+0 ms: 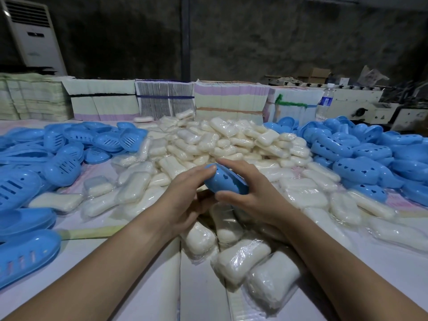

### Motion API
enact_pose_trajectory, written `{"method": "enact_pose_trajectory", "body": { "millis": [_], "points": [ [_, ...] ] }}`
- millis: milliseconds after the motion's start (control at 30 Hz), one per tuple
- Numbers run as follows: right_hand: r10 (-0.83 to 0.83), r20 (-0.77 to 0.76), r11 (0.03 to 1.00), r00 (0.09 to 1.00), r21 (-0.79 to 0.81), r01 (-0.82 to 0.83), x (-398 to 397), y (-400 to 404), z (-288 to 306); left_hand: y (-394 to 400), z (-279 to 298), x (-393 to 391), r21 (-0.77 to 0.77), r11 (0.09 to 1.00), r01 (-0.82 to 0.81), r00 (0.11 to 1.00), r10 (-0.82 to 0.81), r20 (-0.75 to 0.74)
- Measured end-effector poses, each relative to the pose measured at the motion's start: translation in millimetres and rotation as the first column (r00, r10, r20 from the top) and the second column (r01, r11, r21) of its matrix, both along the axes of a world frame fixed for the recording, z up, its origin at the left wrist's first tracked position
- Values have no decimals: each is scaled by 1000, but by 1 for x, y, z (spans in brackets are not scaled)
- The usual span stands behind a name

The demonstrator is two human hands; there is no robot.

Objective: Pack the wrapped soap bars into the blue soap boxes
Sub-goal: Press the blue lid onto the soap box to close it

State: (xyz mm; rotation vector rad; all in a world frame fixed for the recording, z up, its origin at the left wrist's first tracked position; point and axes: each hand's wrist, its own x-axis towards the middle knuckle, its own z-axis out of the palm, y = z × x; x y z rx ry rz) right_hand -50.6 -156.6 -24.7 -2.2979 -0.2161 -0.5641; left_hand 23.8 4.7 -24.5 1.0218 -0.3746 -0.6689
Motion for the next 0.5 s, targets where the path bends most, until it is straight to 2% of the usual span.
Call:
{"method": "enact_pose_trajectory", "body": {
  "millis": [133, 233, 300, 367, 433, 467, 500],
  "points": [
    [4, 90, 993, 996, -122, 7, -1, -3, 0, -1, 3, 4, 10, 987, -163, 981, 163, -110],
    [10, 274, 982, 962, -183, 42, -1, -7, 2, 2, 7, 6, -70, 989, -134, 963, 113, -244],
    [-11, 367, 976, 930, -200, 90, -1, -11, 3, 5, 9, 8, -117, 988, -96, 965, 63, -256],
    [-39, 397, 980, 917, -164, 112, -3, -14, 2, 8, 10, 9, -91, 994, -64, 991, 52, -125],
    [-56, 377, 989, 925, -108, 104, -5, -17, 2, 12, 7, 11, 34, 998, -53, 981, 46, 188],
    [-52, 355, 992, 933, -88, 89, -6, -18, 2, 14, 3, 12, 113, 990, -84, 922, 35, 385],
    [-42, 330, 996, 943, -66, 68, -7, -20, 2, 16, 1, 14, 181, 971, -153, 828, 26, 561]
  ]
}}
